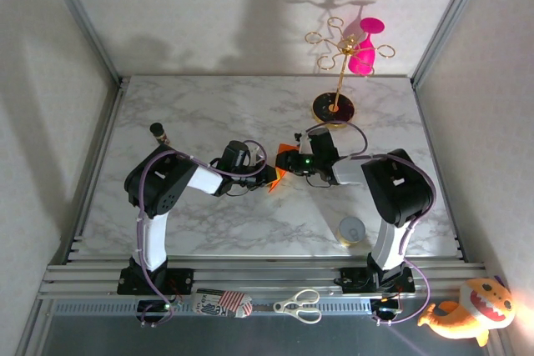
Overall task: Fold a paper plane with a square sheet of paper (pick it up from the middle)
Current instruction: Fold the wing for the fifth time at the center of the table.
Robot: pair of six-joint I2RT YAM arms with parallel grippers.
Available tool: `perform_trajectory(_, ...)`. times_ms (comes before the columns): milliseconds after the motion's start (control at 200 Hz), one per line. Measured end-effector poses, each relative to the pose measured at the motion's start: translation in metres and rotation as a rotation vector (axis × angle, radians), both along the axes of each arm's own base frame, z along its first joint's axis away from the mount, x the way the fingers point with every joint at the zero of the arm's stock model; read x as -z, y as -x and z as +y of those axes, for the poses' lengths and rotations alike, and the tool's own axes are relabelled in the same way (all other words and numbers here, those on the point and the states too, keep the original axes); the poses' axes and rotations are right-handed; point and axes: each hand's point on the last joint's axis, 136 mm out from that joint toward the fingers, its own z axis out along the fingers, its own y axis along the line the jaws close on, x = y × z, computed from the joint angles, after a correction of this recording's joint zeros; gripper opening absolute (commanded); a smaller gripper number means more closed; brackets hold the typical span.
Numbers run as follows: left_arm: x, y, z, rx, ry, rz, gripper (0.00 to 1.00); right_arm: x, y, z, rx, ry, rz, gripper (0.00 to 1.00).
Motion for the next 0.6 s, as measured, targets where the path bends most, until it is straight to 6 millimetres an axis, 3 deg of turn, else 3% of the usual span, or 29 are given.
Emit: perform_trajectory(601, 0.001, 0.0, 0.0, 0.0, -0.008, 0.013, 0.04, 0.012, -0.011, 0.0, 0.016, 0.049, 0.034, 0.38)
